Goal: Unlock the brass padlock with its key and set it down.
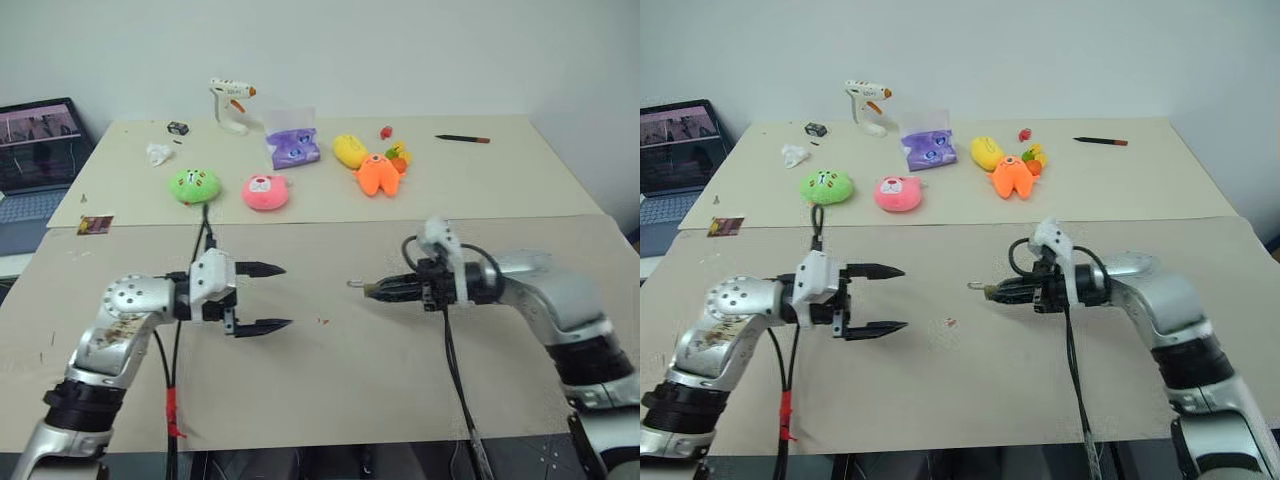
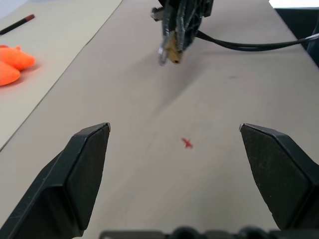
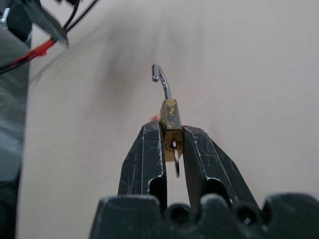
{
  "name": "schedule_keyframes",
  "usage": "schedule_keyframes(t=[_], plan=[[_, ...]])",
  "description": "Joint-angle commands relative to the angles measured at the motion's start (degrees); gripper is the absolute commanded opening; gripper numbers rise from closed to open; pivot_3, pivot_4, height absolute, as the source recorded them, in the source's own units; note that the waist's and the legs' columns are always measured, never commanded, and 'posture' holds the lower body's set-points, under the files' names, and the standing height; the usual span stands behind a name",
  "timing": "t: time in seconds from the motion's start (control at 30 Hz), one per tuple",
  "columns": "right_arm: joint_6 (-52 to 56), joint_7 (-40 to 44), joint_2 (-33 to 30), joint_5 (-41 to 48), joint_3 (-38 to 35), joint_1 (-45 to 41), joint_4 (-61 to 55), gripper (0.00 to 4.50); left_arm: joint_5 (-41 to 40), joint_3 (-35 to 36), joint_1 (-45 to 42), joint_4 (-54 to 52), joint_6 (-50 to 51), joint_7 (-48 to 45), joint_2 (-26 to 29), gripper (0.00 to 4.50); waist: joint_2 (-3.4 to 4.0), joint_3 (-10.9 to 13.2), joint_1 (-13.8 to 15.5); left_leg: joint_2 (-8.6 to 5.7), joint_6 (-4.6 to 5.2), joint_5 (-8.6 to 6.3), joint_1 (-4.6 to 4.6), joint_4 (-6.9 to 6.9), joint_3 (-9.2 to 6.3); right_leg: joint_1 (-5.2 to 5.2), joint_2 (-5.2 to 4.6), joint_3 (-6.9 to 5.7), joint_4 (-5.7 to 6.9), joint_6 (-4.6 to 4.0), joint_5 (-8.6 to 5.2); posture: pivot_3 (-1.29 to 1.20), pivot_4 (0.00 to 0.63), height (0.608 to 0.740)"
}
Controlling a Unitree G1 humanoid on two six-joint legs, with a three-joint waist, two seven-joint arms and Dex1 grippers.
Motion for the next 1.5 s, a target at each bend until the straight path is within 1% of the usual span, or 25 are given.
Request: schedule_keyframes(t=[0.03, 0.1, 0.23, 0.37, 0.4, 0.47, 0.53, 0.6, 0.63, 0.7, 0.73, 0.77, 0.8, 0.9, 0.93, 0.97, 1.0, 1.03, 1.07, 1.1, 1.17, 1.23, 1.3, 1.37, 1.5], plan=[[6.07, 2.76, 2.64, -0.11, 3.47, -5.01, 6.49, 0.12, -0.41, 1.62, -0.12, -1.22, -1.56, 0.69, -0.29, 4.49, 0.0, 0.0, -0.06, -0.01, 0.0, 0.0, -0.02, 0.0, 0.02, 0.0, -0.01, 0.01, 0.0, -0.01, 0.0, 0.0, 0.15, 0.74], [8.86, 5.58, 4.11, 0.19, 6.31, -7.6, 8.9, 0.12, 0.26, 1.27, 0.66, -2.11, -2.33, 1.57, -0.88, 4.49, 0.01, 0.0, -0.09, 0.0, 0.0, 0.0, -0.03, -0.04, -0.02, -0.03, -0.01, -0.02, 0.01, -0.01, 0.01, 0.0, 0.15, 0.74], [14.67, 9.33, 7.99, 0.02, 9.78, -13.47, 18.84, 0.12, 0.62, 0.74, 3.24, -5.96, -2.28, 4.16, -2.26, 4.49, 0.01, 0.0, -0.32, 0.0, 0.0, 0.0, -0.08, -0.05, -0.03, -0.08, -0.01, -0.04, 0.02, -0.01, 0.01, 0.0, 0.15, 0.74], [9.91, 10.71, 8.74, -6.09, 14.04, -15.58, 27.26, 0.12, 1.05, 0.27, 6.13, -9.26, -1.52, 6.46, -3.41, 4.49, 0.01, 0.0, -0.28, 0.0, 0.0, 0.0, -0.06, -0.04, -0.07, -0.06, -0.01, -0.07, 0.02, -0.02, 0.01, 0.0, 0.15, 0.74], [8.45, 10.55, 8.85, -7.94, 14.85, -16.12, 29.56, 1.12, 1.18, 0.13, 6.83, -9.82, -1.52, 6.81, -3.54, 4.5, 0.01, 0.0, -0.29, -0.01, 0.0, 0.0, -0.03, -0.04, -0.07, -0.06, -0.01, -0.06, 0.03, -0.02, 0.01, 0.0, 0.15, 0.74], [5.94, 11.75, 8.38, -10.81, 16.01, -16.77, 33.12, 1.75, 1.41, -0.23, 7.71, -10.6, -1.39, 7.54, -3.92, 4.5, 0.02, 0.0, -0.37, -0.02, 0.0, 0.0, -0.04, -0.04, -0.06, -0.05, -0.02, -0.05, 0.04, -0.01, 0.01, 0.0, 0.15, 0.74], [2.02, 14.1, 6.38, -14.0, 17.74, -16.79, 36.23, 2.41, 1.63, -0.68, 8.15, -10.91, -1.42, 8.09, -4.39, 4.5, 0.02, -0.01, -0.39, -0.02, 0.0, 0.0, 0.07, -0.04, -0.06, 0.0, -0.02, -0.05, 0.04, -0.02, 0.01, 0.0, 0.15, 0.74], [-2.65, 16.22, 2.61, -17.91, 19.19, -16.82, 41.32, 3.07, 1.57, -1.35, 8.18, -10.91, -1.4, 8.44, -5.18, 4.5, 0.04, -0.01, -0.14, -0.01, -0.03, -0.01, 0.33, -0.05, -0.06, 0.13, -0.01, -0.06, 0.01, -0.01, 0.01, 0.0, 0.15, 0.74], [-4.65, 17.6, 0.12, -19.42, 19.59, -16.73, 43.27, 3.42, 1.63, -1.79, 8.15, -10.9, -1.47, 8.53, -5.57, 4.5, 0.05, -0.02, 0.09, -0.03, -0.34, -0.21, 0.48, -0.06, -0.06, 0.31, -0.03, -0.06, -0.05, -0.01, 0.02, 0.0, 0.15, 0.74], [-8.82, 21.73, -6.17, -21.51, 20.03, -15.91, 45.2, 3.97, 1.73, -2.59, 7.68, -10.4, -1.49, 8.94, -6.54, 4.5, 0.22, -0.05, 1.07, -0.07, -0.4, -0.3, 0.83, -0.06, -0.13, 0.82, -0.02, -0.08, -0.24, 0.11, 0.09, 0.0, 0.15, 0.74], [-10.69, 23.28, -8.3, -22.18, 20.15, -15.45, 45.45, 4.23, 1.69, -2.73, 7.6, -10.28, -1.43, 9.07, -6.86, 4.5, 0.22, -0.06, 1.64, -0.09, -0.38, -0.32, 1.03, -0.12, -0.2, 1.16, 0.06, -0.09, -0.62, 0.29, 0.19, 0.0, 0.15, 0.74], [-11.76, 24.41, -10.53, -22.29, 19.43, -15.12, 45.6, 4.39, 1.64, -2.98, 7.35, -9.98, -1.34, 9.17, -7.27, 4.5, 0.22, -0.06, 2.06, -0.12, -0.38, -0.32, 1.04, -0.11, -0.2, 1.24, 0.12, -0.1, -0.73, 0.39, 0.26, 0.0, 0.15, 0.74], [-12.25, 25.07, -11.79, -22.35, 18.79, -14.84, 45.49, 4.39, 1.52, -2.97, 7.43, -9.93, -1.33, 9.12, -7.43, 4.5, 0.21, -0.06, 2.41, -0.19, -0.37, -0.31, 1.04, -0.1, -0.2, 1.28, 0.14, -0.13, -0.76, 0.49, 0.32, 0.0, 0.15, 0.74], [-20.6, 22.11, -16.22, -20.26, 10.98, -10.46, 39.32, 4.39, -0.38, -3.43, 6.16, -8.97, 4.83, 10.97, -8.24, 4.5, 0.16, -0.1, 2.03, -0.24, -0.31, -0.34, 1.03, -0.07, -0.16, 1.28, 0.01, -0.1, -0.85, 0.59, 0.38, 0.0, 0.15, 0.74], [-27.11, 17.14, -16.42, -20.28, 7.19, -7.95, 35.59, 4.39, -1.24, -2.92, 5.77, -8.89, 6.81, 11.81, -8.47, 4.5, 0.16, -0.1, 1.68, -0.24, -0.29, -0.35, 1.02, -0.09, -0.15, 1.21, 0.0, -0.09, -0.83, 0.59, 0.38, 0.0, 0.15, 0.74], [-30.87, 12.7, -15.67, -19.34, 2.91, -5.72, 31.06, 4.39, -1.05, -2.43, 5.55, -8.87, 8.19, 12.66, -8.19, 4.5, 0.17, -0.1, 1.35, -0.22, -0.29, -0.35, 0.93, -0.13, -0.14, 1.08, 0.0, -0.05, -0.79, 0.58, 0.37, 0.0, 0.15, 0.74], [-31.49, 8.91, -14.34, -16.17, -2.93, -3.05, 23.78, 4.39, 0.31, -2.19, 5.47, -8.85, 8.17, 13.5, -7.73, 4.5, 0.17, -0.1, 0.82, -0.19, -0.3, -0.35, 0.84, -0.15, -0.1, 1.02, 0.0, -0.02, -0.66, 0.56, 0.36, 0.0, 0.15, 0.74], [-31.36, 6.36, -13.35, -13.79, -7.1, -0.91, 18.26, 4.39, 1.24, -2.0, 5.5, -8.94, 8.14, 14.06, -7.31, 4.5, 0.18, -0.09, 0.07, -0.11, -0.3, -0.35, 0.77, -0.15, 0.01, 0.96, -0.02, 0.0, -0.61, 0.49, 0.35, 0.0, 0.15, 0.74], [-30.16, 4.99, -12.57, -11.79, -10.31, 1.24, 13.23, 4.39, 1.51, -1.54, 5.54, -9.03, 8.09, 14.61, -7.18, 4.5, 0.23, -0.07, -0.39, -0.03, -0.31, -0.35, 0.69, -0.21, 0.06, 0.84, -0.02, 0.01, -0.58, 0.39, 0.31, 0.0, 0.15, 0.74], [-30.04, 2.42, -11.88, -10.58, -13.52, 5.35, 5.74, 4.39, 1.56, -0.53, 5.66, -9.28, 8.91, 15.91, -6.95, 4.5, 0.32, -0.03, -0.77, 0.01, -0.32, -0.35, 0.67, -0.22, 0.07, 0.79, 0.0, 0.0, -0.55, 0.36, 0.3, 0.0, 0.15, 0.74], [-29.48, -1.39, -11.52, -9.63, -17.93, 14.33, -8.08, 4.39, 1.79, 1.19, 5.76, -9.2, 9.85, 17.18, -5.9, 4.5, 0.37, -0.03, -0.47, 0.07, -0.35, -0.32, 0.62, -0.29, 0.07, 0.65, 0.02, -0.06, -0.5, 0.25, 0.27, 0.0, 0.15, 0.74], [-26.89, -4.63, -10.63, -7.78, -21.08, 20.2, -17.31, 4.39, 1.24, 2.49, 6.06, -8.78, 10.38, 16.66, -4.63, 4.5, 0.37, -0.04, 0.14, 0.13, -0.34, -0.31, 0.6, -0.31, -0.07, 0.65, 0.12, -0.13, -0.5, 0.2, 0.23, 0.0, 0.15, 0.74], [-23.08, -7.88, -9.26, -4.37, -24.67, 23.96, -22.37, 4.39, 0.79, 3.29, 5.8, -8.53, 11.18, 16.75, -3.85, 4.5, 0.37, -0.03, 0.42, 0.1, -0.33, -0.32, 0.61, -0.29, -0.1, 0.69, 0.13, -0.12, -0.55, 0.2, 0.23, 0.0, 0.15, 0.74], [-21.76, -10.14, -8.27, -2.86, -27.01, 26.17, -24.78, 4.39, 0.38, 3.79, 5.17, -8.54, 12.03, 17.33, -3.66, 4.5, 0.38, -0.03, 0.79, 0.01, -0.35, -0.36, 0.63, -0.22, -0.07, 0.82, 0.09, -0.11, -0.65, 0.23, 0.25, 0.0, 0.15, 0.74], [-20.3, -13.79, -7.0, -1.64, -29.41, 26.27, -24.79, 4.39, 1.2, 3.95, 3.26, -8.78, 13.4, 19.75, -4.38, 4.5, 0.35, -0.02, 1.17, -0.06, -0.28, -0.43, 0.87, -0.2, -0.03, 0.94, 0.06, -0.09, -0.86, 0.38, 0.34, 0.0, 0.15, 0.74]])
